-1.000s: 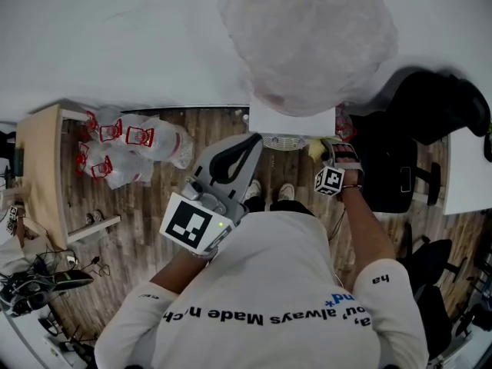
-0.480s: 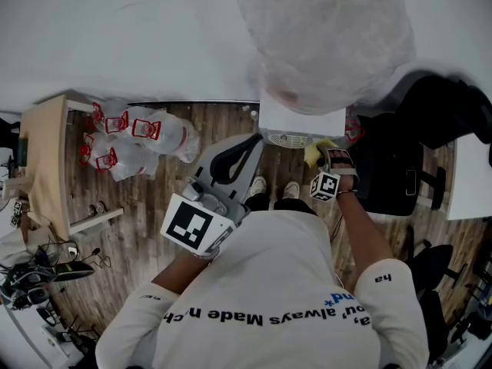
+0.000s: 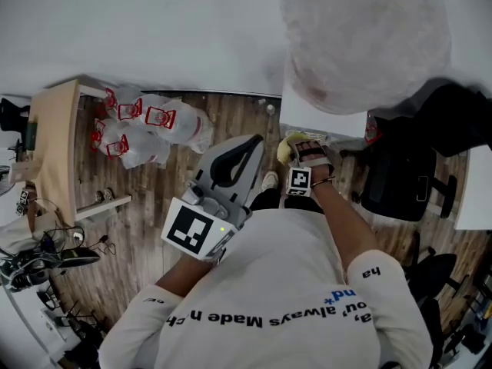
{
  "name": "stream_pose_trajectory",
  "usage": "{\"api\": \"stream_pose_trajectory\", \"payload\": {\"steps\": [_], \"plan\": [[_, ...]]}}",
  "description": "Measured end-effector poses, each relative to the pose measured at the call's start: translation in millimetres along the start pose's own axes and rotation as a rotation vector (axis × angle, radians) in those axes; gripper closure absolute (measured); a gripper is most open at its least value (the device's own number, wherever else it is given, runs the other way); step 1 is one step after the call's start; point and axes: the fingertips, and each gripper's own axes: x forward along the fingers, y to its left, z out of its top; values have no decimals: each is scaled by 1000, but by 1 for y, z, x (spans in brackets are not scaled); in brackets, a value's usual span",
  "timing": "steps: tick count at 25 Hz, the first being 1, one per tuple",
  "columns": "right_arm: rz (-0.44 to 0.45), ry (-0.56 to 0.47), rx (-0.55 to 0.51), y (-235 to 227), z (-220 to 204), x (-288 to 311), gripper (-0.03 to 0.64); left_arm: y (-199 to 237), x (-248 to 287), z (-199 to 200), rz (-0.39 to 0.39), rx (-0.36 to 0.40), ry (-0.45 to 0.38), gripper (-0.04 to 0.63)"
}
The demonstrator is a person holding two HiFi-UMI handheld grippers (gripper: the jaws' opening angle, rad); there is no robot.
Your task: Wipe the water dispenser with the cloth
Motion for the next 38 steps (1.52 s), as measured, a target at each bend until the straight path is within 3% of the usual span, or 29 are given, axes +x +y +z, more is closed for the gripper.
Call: {"api": "stream_pose_trajectory", "payload": {"steps": [5,10,23,38], "plan": [[-10,0,-85,-12,32,18,558,13,-14,-4,32,-14,16,577],[-6,26,-125,-20,37,33,558,22,-21,-6,43,-22,21,577],[-32,106,-149,-21,-8,24,558,17,-6,-20,8,-24,45,577],[-70,126,-105,-17,-69,-5,558,-11,19,-21,-45,-18,38,577]]}}
